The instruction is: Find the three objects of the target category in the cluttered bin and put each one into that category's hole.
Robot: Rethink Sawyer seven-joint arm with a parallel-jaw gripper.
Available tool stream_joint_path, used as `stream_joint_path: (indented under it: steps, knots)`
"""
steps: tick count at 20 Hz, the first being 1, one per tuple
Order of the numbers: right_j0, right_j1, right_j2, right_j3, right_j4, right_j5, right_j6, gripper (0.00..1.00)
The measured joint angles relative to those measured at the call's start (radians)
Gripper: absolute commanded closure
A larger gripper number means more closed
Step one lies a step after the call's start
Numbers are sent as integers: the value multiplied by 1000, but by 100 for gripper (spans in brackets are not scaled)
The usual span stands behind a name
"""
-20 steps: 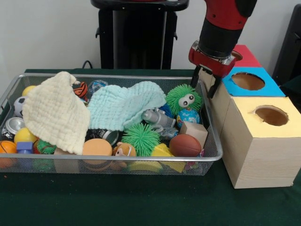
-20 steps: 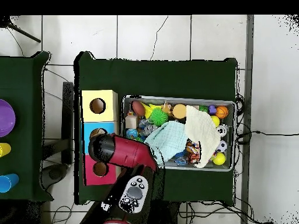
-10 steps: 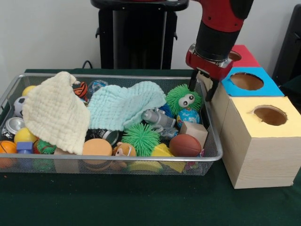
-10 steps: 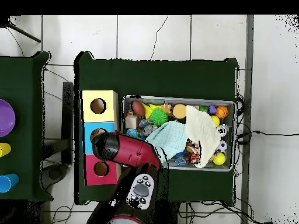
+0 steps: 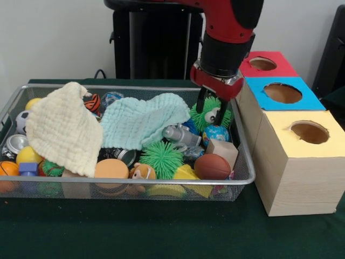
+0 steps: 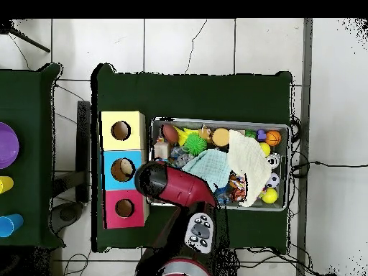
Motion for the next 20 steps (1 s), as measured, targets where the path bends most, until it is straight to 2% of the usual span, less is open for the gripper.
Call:
stream_joint_path:
  steps: [5,15,20]
  knots:
    - [-22,0,5,9,-7,-3,0,0]
    - [64,-15,6,63,-7,-4,0,0]
    - [79,-28,3,87,-7,-23,0,0]
